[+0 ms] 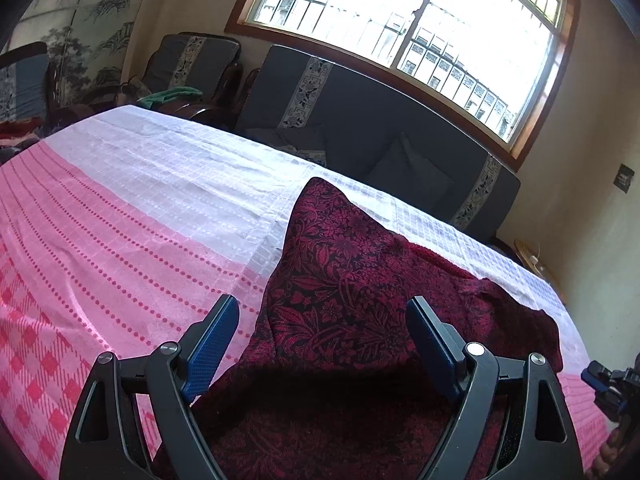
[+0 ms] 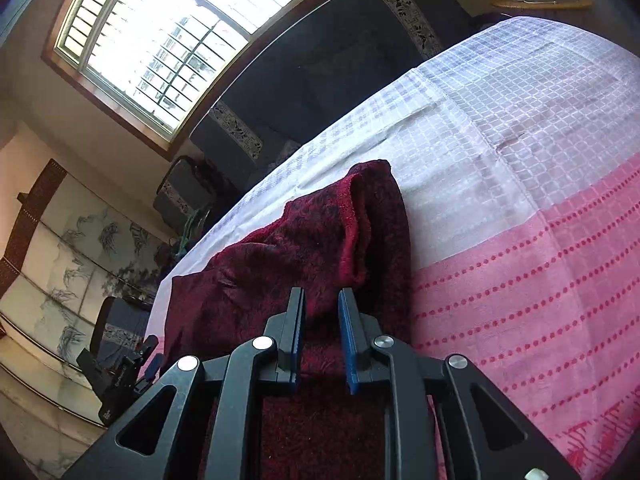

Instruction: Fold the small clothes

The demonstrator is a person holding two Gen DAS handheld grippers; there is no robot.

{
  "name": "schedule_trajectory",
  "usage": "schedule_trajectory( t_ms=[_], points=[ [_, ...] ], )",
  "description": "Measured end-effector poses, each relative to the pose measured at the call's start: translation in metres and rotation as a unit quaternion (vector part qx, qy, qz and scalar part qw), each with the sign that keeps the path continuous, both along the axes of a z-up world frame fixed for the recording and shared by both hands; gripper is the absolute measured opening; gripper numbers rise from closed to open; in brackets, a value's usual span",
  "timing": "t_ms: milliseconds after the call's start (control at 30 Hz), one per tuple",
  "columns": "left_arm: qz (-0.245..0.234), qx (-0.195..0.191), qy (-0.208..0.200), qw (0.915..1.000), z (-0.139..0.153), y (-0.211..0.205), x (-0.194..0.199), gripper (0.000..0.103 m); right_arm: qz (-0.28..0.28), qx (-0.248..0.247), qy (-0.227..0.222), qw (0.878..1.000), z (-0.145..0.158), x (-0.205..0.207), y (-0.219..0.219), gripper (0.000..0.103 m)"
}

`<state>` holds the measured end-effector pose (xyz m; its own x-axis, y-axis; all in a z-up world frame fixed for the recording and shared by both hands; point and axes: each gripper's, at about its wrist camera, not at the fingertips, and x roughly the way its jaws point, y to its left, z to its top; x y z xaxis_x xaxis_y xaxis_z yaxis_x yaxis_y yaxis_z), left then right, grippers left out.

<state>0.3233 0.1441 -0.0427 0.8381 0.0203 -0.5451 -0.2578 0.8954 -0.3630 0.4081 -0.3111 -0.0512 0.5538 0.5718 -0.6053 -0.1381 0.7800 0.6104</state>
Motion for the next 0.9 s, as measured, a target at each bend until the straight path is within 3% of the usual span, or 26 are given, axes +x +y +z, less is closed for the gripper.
schedule_trajectory(
  t_ms=[67, 100, 133, 200, 267, 367, 533, 633, 733, 767, 833, 900],
  points=[
    [-0.027, 0.019, -0.012, 0.9994, 0.014, -0.007, -0.024, 0.085, 0.032, 0.003, -0.021, 0.999, 0.018, -0.037, -0.002, 0.022],
    [-0.041, 0.022, -0.01, 0.9989, 0.019, -0.008, -0.037, 0.085, 0.056, 0.006, -0.029, 0.998, 0.024, -0.059, -0.004, 0.031],
    [-0.059, 0.02, 0.0, 0.9981, 0.024, -0.008, -0.049, 0.085, 0.08, 0.005, -0.036, 0.996, 0.028, -0.081, -0.006, 0.05],
    [-0.109, 0.003, 0.032, 0.9935, 0.028, -0.004, -0.073, 0.085, 0.114, -0.01, -0.048, 0.992, 0.032, -0.128, -0.011, 0.076],
    [-0.153, -0.018, 0.056, 0.9865, 0.028, 0.003, -0.103, 0.085, 0.132, -0.029, -0.054, 0.989, 0.028, -0.172, -0.02, 0.076],
    [-0.19, -0.006, 0.096, 0.9771, 0.024, 0.008, -0.15, 0.085, 0.132, -0.056, -0.035, 0.989, 0.012, -0.219, -0.039, 0.076],
    [-0.215, 0.0, 0.133, 0.9675, 0.006, 0.02, -0.214, 0.085, 0.104, -0.059, -0.019, 0.993, -0.009, -0.256, -0.064, 0.072],
    [-0.231, -0.049, 0.155, 0.9592, -0.012, 0.026, -0.233, 0.084, 0.089, -0.049, -0.007, 0.995, -0.019, -0.263, -0.071, 0.067],
    [-0.243, -0.097, 0.165, 0.9509, -0.026, 0.028, -0.24, 0.084, 0.091, -0.075, 0.009, 0.993, -0.03, -0.264, -0.065, 0.059],
    [-0.24, -0.101, 0.154, 0.9532, -0.025, 0.029, -0.245, 0.084, 0.089, -0.076, 0.01, 0.993, -0.031, -0.265, -0.062, 0.058],
    [-0.251, -0.123, 0.149, 0.9486, -0.026, 0.03, -0.248, 0.084, 0.089, -0.063, 0.014, 0.994, -0.033, -0.267, -0.061, 0.047],
    [-0.269, -0.144, 0.149, 0.9407, -0.027, 0.029, -0.25, 0.084, 0.085, -0.043, 0.023, 0.995, -0.038, -0.269, -0.062, 0.043]
  ],
)
